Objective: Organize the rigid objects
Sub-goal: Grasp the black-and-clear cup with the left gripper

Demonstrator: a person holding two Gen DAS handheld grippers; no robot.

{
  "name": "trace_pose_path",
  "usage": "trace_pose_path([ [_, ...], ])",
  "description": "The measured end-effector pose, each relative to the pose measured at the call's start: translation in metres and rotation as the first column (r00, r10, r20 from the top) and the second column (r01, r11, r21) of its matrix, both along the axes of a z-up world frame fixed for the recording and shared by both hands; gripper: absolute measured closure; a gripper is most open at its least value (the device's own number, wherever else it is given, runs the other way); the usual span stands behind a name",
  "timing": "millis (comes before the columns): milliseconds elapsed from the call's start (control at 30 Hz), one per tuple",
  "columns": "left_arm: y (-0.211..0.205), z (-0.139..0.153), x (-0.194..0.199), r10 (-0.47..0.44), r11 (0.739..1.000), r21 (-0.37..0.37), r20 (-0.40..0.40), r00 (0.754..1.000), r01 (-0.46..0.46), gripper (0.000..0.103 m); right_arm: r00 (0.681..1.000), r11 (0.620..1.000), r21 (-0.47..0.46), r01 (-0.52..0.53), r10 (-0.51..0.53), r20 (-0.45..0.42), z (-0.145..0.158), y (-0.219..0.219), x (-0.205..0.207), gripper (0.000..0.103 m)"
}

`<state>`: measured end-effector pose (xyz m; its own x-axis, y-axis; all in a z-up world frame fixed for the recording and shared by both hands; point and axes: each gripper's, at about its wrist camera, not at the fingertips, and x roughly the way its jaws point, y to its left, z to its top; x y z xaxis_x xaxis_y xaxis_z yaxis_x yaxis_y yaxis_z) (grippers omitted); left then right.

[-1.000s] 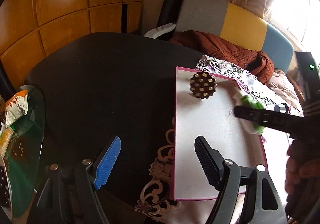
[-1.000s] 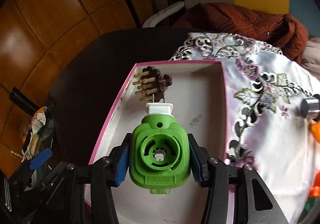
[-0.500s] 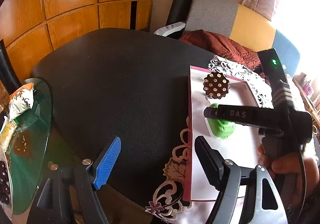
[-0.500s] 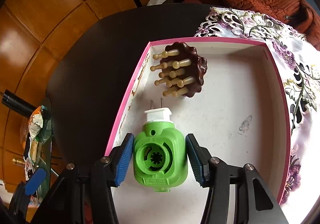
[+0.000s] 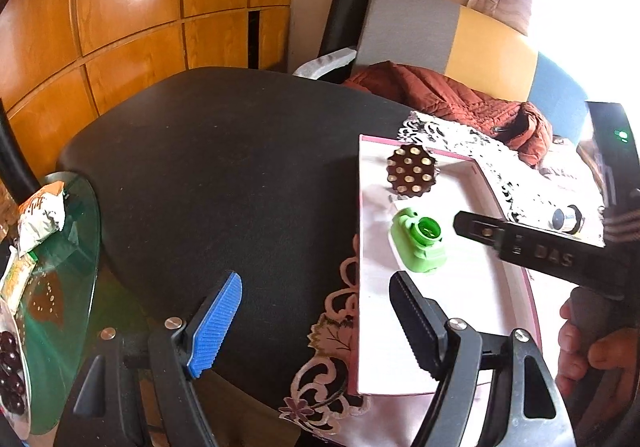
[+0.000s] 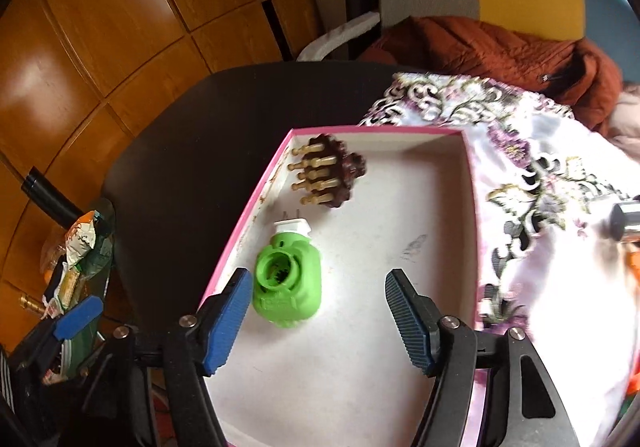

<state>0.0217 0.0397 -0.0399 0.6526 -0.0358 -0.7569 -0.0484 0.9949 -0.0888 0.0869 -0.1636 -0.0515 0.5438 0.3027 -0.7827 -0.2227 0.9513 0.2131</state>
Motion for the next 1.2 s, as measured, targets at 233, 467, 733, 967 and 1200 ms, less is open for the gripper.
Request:
trace_pose_path([
  [233,-0.016,0.0,-0.001,-0.042,0.999,0.007,-0.008,0.999,0.042,0.025,0.996,0.997,-0.044,0.068,-0.065,0.062,0.02,-0.048,-0.02,0.023],
  [467,-0.03,0.002,0.001,-0.067,0.998,0.005,-0.006,0.998,0.067,0.027,0.984,0.983,-0.089,0.163,-0.155,0.09,0.029,-0.116,-0.034,0.017],
  [733,-0.062,0.012,0.005,-0.172,0.985,0.002,-0.003,0.985,0.172,0.032,0.92,0.914,-0.116,0.389,-0.379,0.095,0.033,-0.234,-0.042,0.017],
  [967,-0.118,0.025,0.019,-0.307,0.952,0.005,0.005,0.952,0.307,0.032,0.75,0.749,-0.049,0.661,-0.655,0.094,0.014,-0.342,-0.059,0.014],
  [1200,-0.196,0.024,0.042,-0.464,0.886,-0.019,-0.032,0.885,0.464,0.032,0.67,0.67,0.071,0.739,-0.742,0.026,0.006,-0.372,-0.068,0.013],
])
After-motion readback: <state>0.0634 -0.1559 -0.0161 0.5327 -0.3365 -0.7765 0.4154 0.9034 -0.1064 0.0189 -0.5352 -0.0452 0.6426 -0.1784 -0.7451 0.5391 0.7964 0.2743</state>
